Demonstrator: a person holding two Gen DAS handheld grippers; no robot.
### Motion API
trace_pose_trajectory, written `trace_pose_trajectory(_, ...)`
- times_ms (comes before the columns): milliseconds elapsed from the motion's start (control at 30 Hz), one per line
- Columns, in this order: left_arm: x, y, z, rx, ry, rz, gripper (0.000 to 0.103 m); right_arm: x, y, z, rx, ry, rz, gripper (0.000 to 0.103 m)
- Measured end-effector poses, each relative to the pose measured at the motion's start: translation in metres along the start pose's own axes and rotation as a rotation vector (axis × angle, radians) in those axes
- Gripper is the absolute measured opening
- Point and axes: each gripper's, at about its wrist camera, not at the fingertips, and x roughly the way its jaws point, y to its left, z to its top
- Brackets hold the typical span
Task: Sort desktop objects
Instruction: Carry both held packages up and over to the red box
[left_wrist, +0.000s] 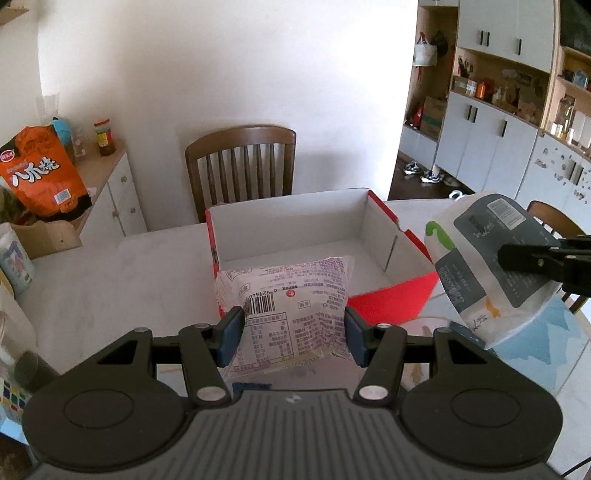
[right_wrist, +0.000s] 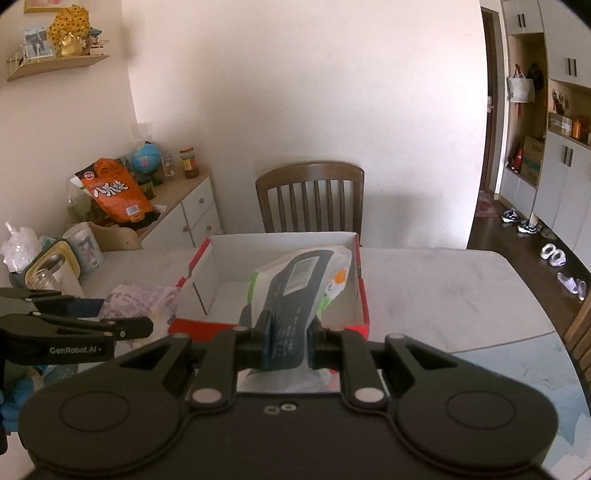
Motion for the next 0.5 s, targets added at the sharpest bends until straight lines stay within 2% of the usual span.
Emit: trace_pose_trajectory(500, 0.047, 0.002, 0.037, 0.019, 0.025, 0.049, 0.057, 0.053, -0.011, 0.029, -0.021, 0.039, 0.029, 0.017)
